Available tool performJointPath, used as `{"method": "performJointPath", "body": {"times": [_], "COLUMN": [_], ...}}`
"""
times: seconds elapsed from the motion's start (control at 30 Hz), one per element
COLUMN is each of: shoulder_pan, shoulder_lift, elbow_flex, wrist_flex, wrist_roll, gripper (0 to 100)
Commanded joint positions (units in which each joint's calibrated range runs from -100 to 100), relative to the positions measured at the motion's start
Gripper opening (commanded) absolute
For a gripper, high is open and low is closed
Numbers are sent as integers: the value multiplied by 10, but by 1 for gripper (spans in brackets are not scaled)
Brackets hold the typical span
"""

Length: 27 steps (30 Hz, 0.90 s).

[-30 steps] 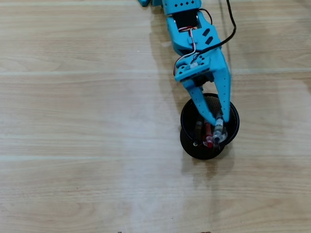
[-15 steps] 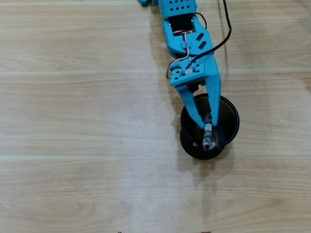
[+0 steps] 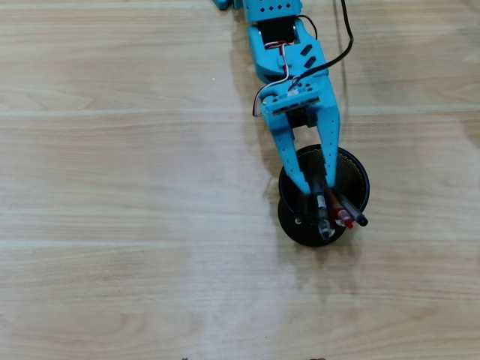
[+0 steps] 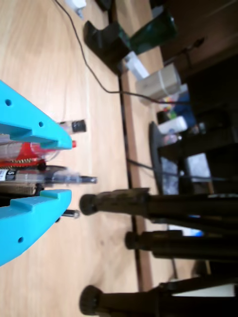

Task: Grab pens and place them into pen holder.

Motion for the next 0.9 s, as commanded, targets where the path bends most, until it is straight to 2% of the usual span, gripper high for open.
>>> {"method": "performJointPath", "body": {"times": [0.0,0.1,0.17,0.2,0.3,0.33,0.4,0.47,0.53,0.6,0.77,0.87], "shoulder_pan": [4,3,1,-2,10,28,67,74,80,93,100,107], "shoulder_lift": [-68,-151,-234,-346,-524,-580,-694,-814,-929,-1043,-1015,-1051], "elbow_flex": [-4,3,20,29,57,80,136,199,297,399,531,578], "wrist_flex": [-14,21,143,351,719,819,948,1003,1008,1010,1016,1085], "wrist_roll": [38,97,165,235,322,343,386,433,482,505,512,543], "gripper": [11,10,10,10,11,11,11,11,11,11,11,10]}}
